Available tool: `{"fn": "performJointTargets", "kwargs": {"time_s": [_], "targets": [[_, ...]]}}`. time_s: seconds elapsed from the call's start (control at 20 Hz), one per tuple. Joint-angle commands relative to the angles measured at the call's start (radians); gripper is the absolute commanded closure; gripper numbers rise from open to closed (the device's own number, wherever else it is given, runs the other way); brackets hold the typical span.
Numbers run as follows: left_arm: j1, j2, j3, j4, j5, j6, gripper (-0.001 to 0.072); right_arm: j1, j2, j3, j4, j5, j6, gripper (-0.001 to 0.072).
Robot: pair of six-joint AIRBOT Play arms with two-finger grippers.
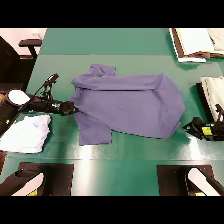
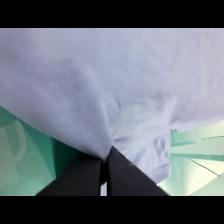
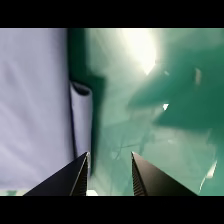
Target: Fold the shirts.
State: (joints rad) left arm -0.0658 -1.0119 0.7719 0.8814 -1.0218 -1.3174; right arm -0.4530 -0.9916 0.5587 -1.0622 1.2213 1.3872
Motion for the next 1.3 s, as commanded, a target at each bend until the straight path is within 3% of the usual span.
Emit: {"fn": "performJointTargets", "kwargs": {"time_s": [0.0,0.3,0.4,0.5,0.8,1.0,1.25], "targets": [[0.000,0.001,0.002,0.000,-0.002,0.001,0.0685,0.063,0.002,-0.016,0.021,-0.102,-0.001,0.0410],[0.000,0.001,0.002,0.000,-0.018,0.001,0.0685,0.094,-0.015,-0.016,0.050,-0.164,0.000,0.0411],[0.000,0.001,0.002,0.000,-0.019,0.002,0.0685,0.095,-0.059,-0.016,0.061,-0.155,-0.001,0.0472],[0.000,0.001,0.002,0.000,-0.023,0.001,0.0685,0.094,-0.105,-0.016,0.096,-0.156,-0.002,0.0475],[0.000,0.001,0.002,0.001,-0.058,0.009,0.0685,0.095,-0.097,-0.016,0.095,-0.166,-0.027,0.0695],[0.000,0.015,0.057,0.008,-0.085,0.008,0.0687,0.094,0.042,0.021,0.092,-0.147,-0.028,0.0696],[0.000,0.161,0.431,0.187,-0.095,-0.095,0.0686,0.094,0.232,0.394,0.094,-0.022,-0.025,0.0696]]}}
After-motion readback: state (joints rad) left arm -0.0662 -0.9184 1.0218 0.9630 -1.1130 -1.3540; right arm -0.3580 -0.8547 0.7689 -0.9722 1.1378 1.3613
